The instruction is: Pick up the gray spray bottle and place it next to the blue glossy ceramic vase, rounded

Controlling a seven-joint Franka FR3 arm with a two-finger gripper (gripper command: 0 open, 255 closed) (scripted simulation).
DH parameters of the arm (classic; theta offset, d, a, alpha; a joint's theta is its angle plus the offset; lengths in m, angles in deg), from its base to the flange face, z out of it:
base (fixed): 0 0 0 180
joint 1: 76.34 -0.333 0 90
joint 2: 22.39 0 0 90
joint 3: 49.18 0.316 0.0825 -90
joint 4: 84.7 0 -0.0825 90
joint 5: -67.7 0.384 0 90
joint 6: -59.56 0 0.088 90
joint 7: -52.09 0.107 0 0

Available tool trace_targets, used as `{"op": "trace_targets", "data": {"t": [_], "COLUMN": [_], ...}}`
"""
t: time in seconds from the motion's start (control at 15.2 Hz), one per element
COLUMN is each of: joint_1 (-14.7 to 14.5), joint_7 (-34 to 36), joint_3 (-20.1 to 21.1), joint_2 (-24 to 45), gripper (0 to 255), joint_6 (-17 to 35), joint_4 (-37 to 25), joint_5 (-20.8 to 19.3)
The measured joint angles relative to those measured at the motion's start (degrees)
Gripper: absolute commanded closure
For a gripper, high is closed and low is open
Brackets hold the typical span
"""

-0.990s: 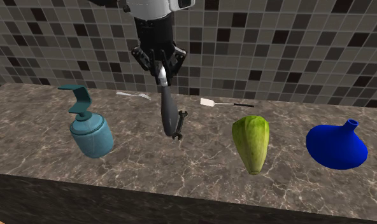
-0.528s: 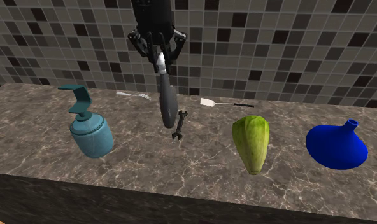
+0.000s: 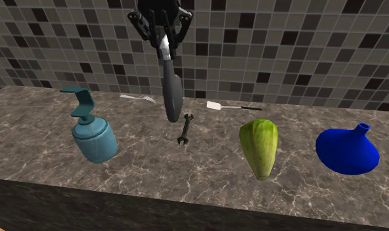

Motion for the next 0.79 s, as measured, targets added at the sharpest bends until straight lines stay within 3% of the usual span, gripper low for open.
{"op": "trace_targets", "data": {"t": [0.79], "joint_1": [-1.7], "joint_7": [1.1], "joint_3": [1.1], "joint_2": [4.6], "gripper": [255], "joint_6": [-10.8], "joint_4": [-14.1], "joint_5": [-3.2]}}
